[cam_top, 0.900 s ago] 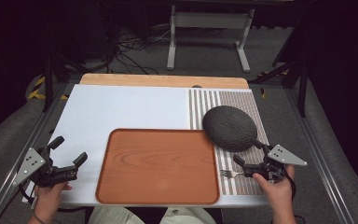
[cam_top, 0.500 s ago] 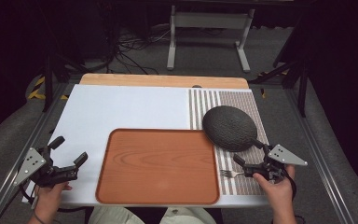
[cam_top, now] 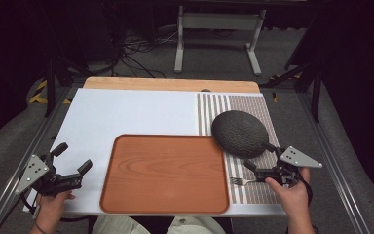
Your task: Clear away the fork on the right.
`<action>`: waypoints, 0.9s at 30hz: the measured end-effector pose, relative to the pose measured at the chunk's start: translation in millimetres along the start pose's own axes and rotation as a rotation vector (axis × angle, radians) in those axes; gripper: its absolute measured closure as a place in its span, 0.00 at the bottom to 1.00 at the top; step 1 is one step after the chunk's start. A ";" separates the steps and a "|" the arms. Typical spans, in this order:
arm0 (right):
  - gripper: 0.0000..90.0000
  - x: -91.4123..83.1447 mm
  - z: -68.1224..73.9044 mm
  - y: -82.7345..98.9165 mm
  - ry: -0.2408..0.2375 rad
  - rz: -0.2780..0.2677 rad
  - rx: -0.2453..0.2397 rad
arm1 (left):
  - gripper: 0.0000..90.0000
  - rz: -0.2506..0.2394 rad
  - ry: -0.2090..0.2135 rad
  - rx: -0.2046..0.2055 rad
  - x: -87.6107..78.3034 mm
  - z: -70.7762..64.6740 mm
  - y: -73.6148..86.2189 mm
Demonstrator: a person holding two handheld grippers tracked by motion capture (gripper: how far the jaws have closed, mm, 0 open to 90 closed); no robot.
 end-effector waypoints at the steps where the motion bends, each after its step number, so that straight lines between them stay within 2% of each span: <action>1: 0.05 0.9 0.4 -1.5 -0.009 0.016 -0.002 | 0.00 0.000 -0.002 0.000 -0.3 0.2 -0.1; 6: 0.06 3.8 -0.4 -9.9 -0.033 0.109 -0.040 | 0.00 0.003 -0.005 -0.001 0.3 0.3 0.4; 10: 0.07 3.0 -1.8 -17.3 -0.039 0.146 -0.069 | 0.00 0.009 -0.004 0.002 0.8 -0.3 0.8; 16: 0.09 4.7 -1.1 -27.0 -0.090 0.264 -0.137 | 0.00 0.006 -0.006 0.002 0.5 -0.2 0.6; 17: 0.09 4.7 -1.1 -27.0 -0.090 0.264 -0.137 | 0.00 0.006 -0.006 0.002 0.5 -0.2 0.6; 20: 0.09 6.6 -1.0 -29.5 -0.114 0.345 -0.173 | 0.00 0.007 -0.006 0.003 0.6 -0.5 0.5; 27: 0.10 10.7 0.0 -33.2 -0.154 0.466 -0.228 | 0.00 0.008 -0.006 0.003 0.5 -0.4 0.6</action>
Point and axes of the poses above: each handheld gripper's, and its own axes: x roughly forward along the jaws, y roughly out of its underside, z roughly to its left, the point moved 3 cm from there along x, roughly forward along the jaws, and after that the axes turned 9 degrees about -z, right-handed, at the moved point
